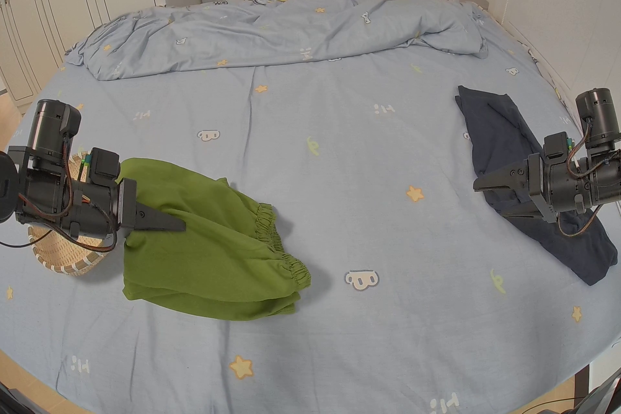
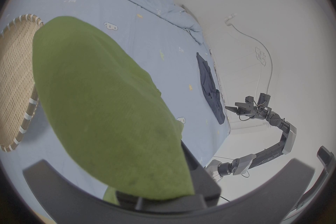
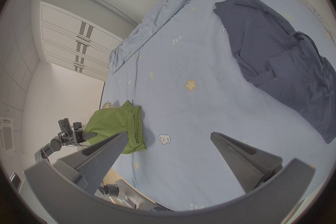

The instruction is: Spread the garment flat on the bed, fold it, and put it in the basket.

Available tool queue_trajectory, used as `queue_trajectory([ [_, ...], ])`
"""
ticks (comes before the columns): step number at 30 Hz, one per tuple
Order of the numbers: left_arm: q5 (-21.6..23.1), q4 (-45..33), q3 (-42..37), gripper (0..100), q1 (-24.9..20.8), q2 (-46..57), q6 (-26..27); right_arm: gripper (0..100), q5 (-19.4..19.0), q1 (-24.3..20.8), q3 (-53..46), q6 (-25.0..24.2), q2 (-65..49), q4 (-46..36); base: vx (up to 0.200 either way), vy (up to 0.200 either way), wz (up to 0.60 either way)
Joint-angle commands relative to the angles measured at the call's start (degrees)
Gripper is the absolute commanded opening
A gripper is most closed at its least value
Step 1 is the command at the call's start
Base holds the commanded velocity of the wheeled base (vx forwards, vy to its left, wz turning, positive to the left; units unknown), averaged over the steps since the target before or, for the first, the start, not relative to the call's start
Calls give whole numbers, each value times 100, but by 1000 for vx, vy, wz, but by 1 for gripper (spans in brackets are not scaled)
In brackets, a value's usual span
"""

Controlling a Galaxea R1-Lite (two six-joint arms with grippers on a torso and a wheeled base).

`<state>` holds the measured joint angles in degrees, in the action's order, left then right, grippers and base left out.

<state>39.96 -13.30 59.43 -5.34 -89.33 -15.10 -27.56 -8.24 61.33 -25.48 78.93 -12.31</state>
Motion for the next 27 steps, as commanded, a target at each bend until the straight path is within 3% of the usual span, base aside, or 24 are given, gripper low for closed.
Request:
queue_trajectory([
  [1,3,-15,16,0,-2,48,-1,100,-3,-2,2,-1,8,1,0,200,0],
  [18,-6,-85,-89,0,-292,48,25,100,5,33,2,-1,-10,1,0,200,0],
  [23,-85,-76,-265,0,-600,118,632,100,5,42,10,-1,-10,1,0,80,0],
  [24,-226,-85,-256,0,-811,109,1045,100,5,42,2,-1,-10,1,0,0,0],
  [27,-516,-76,-177,0,-1154,83,1194,100,5,42,2,-1,-10,1,0,0,0],
])
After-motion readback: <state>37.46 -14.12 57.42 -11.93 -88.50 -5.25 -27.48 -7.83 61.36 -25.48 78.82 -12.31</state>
